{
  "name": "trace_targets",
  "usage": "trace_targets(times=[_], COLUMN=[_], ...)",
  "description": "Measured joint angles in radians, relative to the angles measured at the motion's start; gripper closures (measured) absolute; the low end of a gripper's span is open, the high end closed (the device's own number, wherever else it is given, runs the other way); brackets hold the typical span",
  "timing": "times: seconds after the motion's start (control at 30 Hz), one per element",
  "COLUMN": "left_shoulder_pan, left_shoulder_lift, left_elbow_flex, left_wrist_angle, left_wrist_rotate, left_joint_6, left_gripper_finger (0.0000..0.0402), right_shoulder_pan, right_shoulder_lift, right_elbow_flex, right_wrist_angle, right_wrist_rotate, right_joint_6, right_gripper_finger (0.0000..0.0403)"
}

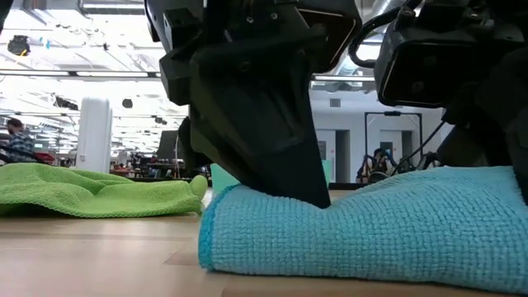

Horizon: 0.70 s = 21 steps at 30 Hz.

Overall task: Roll microfiber towels into tight, uniform cylinder then place into a basket
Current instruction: Put the blue microfiber cloth into the blue bin

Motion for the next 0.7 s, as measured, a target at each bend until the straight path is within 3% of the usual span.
trace_targets(times=[0.43,0.53,0.7], left_shoulder_pan=[0.007,0.021,0.024], left_shoulder_lift=[0.0,-0.01,-0.072], left_elbow_flex=[0.002,0.0,-0.007], left_wrist_angle=[0.015,0.026,-0.003], left_wrist_rotate=[0.037,0.101,0.097], left_joint_6=[0.04,0.064,0.134], left_gripper_finger=[0.0255,0.0244,0.0241], right_shoulder_pan=[0.0,0.0,0.0], right_shoulder_lift=[0.0,0.0,0.0], right_elbow_flex=[0.0,0.0,0.0], right_wrist_angle=[0.0,0.0,0.0], right_wrist_rotate=[0.007,0.009,0.011], right_joint_6=[-0.003,-0.003,-0.003], right_gripper_finger=[0.036,0.0365,0.0365])
